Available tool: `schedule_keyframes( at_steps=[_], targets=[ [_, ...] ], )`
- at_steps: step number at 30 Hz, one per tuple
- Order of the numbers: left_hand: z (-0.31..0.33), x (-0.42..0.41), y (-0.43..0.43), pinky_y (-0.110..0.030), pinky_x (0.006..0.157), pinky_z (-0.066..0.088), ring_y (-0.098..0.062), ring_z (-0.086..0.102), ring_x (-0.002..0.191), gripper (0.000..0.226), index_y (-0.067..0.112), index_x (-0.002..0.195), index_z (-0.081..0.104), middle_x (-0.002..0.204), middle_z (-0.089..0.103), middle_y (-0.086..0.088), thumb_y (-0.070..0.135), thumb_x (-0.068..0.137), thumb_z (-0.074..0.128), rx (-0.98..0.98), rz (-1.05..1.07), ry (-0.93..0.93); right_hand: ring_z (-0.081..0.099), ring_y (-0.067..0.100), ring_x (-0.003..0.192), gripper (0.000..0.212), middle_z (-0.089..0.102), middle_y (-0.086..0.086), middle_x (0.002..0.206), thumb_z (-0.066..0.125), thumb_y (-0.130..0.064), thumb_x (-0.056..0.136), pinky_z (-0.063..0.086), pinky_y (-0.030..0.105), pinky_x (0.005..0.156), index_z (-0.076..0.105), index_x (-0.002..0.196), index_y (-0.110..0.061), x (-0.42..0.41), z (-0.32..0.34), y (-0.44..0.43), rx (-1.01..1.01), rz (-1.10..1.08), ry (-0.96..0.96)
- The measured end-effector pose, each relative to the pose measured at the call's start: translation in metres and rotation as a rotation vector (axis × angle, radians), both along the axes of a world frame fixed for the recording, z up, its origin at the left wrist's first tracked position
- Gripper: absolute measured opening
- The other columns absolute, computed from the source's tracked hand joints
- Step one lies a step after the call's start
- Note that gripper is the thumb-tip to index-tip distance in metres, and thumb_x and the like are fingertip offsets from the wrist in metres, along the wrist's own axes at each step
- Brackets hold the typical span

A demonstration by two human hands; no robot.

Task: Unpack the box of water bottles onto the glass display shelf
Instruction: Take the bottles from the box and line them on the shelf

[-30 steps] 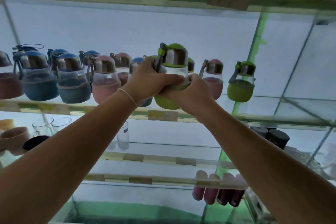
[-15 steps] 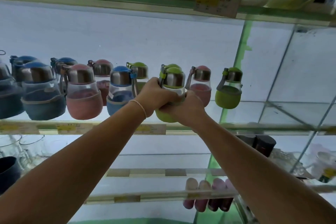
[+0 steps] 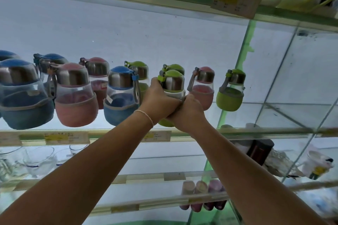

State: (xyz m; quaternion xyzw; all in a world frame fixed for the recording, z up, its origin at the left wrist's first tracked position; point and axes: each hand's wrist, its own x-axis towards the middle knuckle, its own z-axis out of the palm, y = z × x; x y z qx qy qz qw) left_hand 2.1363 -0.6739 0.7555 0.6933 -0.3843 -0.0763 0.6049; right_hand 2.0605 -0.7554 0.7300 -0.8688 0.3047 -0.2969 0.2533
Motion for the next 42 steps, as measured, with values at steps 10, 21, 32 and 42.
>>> schedule_keyframes(
  at_steps=[10,21,32,42],
  targets=[
    [-0.010,0.013,-0.001,-0.012,0.064,0.044,-0.004,0.055,0.084,0.058,0.019,0.114,0.040,0.096,0.055,0.006,0.012,0.074,0.082,-0.001,-0.045,-0.014,0.051,0.017,0.089,0.056,0.051,0.003,0.101,0.079,-0.036,0.076,0.039,0.024,0.075,0.052,0.117,-0.010,0.005,-0.003,0.009,-0.050,-0.099,0.033],
    [-0.012,0.005,0.003,-0.013,0.071,0.045,-0.013,0.059,0.095,0.067,0.019,0.121,0.039,0.100,0.056,0.009,0.016,0.072,0.084,-0.014,0.025,-0.060,0.048,0.017,0.088,0.051,0.051,0.004,0.103,0.078,-0.037,0.078,0.039,0.026,0.074,0.045,0.108,-0.013,0.003,-0.006,0.013,0.001,-0.092,0.057],
    [-0.006,-0.038,0.019,-0.031,0.114,0.023,-0.029,0.029,0.143,0.091,0.012,0.153,0.020,0.155,0.030,-0.014,0.033,0.083,0.074,0.086,0.387,-0.614,0.052,0.015,0.105,0.060,0.055,-0.006,0.107,0.076,-0.023,0.084,0.045,0.020,0.083,0.048,0.135,-0.011,-0.040,0.015,-0.005,-0.033,0.161,0.082],
    [-0.016,-0.075,0.002,-0.051,0.101,0.048,-0.034,0.047,0.128,0.069,0.005,0.140,0.043,0.141,0.048,-0.017,0.023,0.082,0.075,0.042,0.545,-0.776,0.050,0.016,0.110,0.088,0.050,-0.001,0.126,0.079,-0.060,0.072,0.041,0.023,0.080,0.042,0.138,-0.017,-0.077,0.009,-0.062,0.013,0.238,-0.022]
  ],
)
